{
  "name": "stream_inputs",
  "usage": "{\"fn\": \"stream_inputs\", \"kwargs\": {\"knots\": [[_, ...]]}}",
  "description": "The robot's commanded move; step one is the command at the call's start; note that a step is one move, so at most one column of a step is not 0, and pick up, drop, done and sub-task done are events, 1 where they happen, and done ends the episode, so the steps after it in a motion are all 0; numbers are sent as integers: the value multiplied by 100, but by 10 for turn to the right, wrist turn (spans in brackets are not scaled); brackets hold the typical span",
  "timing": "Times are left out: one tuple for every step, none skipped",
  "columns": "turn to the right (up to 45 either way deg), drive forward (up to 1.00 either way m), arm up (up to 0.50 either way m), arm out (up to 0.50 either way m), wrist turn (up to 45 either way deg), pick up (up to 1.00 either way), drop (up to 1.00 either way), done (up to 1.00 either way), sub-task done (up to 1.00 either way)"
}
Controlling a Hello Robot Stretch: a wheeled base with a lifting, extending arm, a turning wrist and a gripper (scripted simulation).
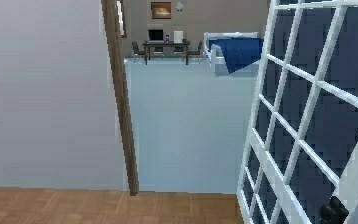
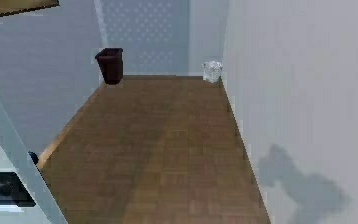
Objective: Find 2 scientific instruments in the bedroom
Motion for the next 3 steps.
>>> {"fn": "stream_inputs", "kwargs": {"knots": [[60, 0, 0, 0, 0, 0, 0, 0, 0], [0, 100, 0, 0, 0, 0, 0, 0, 0], [0, 60, 0, 0, 0, 0, 0, 0, 0]]}}
